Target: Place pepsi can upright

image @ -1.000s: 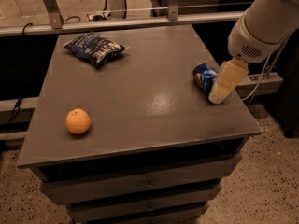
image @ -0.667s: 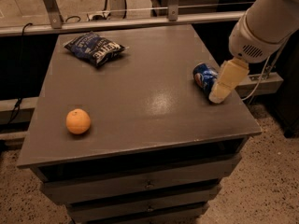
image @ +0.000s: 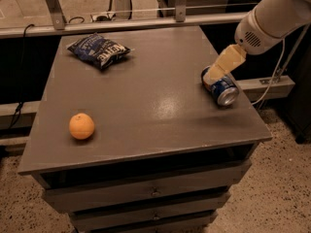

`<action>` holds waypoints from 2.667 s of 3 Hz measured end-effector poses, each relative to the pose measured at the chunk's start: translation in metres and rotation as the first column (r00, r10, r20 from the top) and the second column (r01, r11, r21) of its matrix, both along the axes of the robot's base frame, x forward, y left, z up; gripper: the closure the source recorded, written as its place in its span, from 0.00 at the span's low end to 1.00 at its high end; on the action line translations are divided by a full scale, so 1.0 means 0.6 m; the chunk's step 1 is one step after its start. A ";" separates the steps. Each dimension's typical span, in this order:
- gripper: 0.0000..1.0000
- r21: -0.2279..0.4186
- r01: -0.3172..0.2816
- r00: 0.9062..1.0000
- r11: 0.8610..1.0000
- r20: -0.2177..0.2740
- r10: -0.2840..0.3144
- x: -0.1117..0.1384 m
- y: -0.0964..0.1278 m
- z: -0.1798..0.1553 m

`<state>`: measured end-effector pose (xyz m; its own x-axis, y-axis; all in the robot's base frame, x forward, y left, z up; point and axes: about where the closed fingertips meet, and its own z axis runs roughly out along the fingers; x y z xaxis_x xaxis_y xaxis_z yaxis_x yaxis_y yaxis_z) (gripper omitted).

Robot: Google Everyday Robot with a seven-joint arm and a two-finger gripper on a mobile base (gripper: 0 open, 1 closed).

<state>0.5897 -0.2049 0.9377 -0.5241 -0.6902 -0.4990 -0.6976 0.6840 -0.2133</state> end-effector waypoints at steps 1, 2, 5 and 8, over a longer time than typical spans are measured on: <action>0.00 0.074 0.156 0.987 0.985 -0.045 -0.153 0.037 -0.006 -0.021; 0.00 0.080 0.295 0.952 0.952 -0.114 -0.285 0.057 -0.011 -0.060; 0.00 -0.020 0.477 0.853 0.879 -0.231 -0.469 0.093 -0.009 -0.143; 0.65 -0.043 0.491 0.845 0.870 -0.219 -0.487 0.088 -0.012 -0.149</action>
Offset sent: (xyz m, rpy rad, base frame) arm 0.0476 -0.0120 -0.0661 0.1235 0.1845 -0.4900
